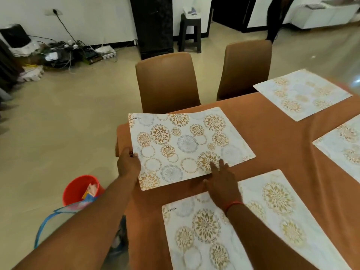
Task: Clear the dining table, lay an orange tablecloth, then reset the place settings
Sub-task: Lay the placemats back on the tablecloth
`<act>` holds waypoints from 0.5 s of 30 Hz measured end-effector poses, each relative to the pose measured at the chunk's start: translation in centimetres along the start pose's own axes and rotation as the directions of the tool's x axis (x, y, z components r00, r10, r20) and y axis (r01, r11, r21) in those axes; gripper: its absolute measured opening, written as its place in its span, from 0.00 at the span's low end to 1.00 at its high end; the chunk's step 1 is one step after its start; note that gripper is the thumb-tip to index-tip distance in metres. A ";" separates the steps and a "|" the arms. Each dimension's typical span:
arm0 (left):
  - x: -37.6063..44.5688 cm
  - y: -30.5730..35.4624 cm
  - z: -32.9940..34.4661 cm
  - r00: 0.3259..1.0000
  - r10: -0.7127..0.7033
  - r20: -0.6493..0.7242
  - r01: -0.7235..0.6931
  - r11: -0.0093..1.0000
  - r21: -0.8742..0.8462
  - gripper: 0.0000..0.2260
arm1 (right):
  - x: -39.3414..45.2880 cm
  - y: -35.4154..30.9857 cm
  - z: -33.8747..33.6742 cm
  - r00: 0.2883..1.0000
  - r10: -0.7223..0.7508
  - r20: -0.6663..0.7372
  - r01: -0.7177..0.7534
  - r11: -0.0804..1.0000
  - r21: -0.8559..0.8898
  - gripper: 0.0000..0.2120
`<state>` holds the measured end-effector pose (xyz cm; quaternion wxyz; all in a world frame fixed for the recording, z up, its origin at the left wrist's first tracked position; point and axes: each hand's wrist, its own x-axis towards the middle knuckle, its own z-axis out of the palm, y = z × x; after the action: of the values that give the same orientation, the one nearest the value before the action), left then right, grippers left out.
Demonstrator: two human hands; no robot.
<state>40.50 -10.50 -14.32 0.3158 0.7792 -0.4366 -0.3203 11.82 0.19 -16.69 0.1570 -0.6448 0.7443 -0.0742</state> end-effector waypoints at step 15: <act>3.7 -0.9 0.4 0.996 0.042 0.083 -0.050 0.994 0.095 0.08 | 3.7 -2.8 0.5 0.977 0.104 0.188 -0.056 0.968 -0.245 0.33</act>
<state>42.14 -13.49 -16.06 0.2670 0.7696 -0.4819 -0.3227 14.18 -3.82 -16.78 0.1553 -0.6324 0.7539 0.0869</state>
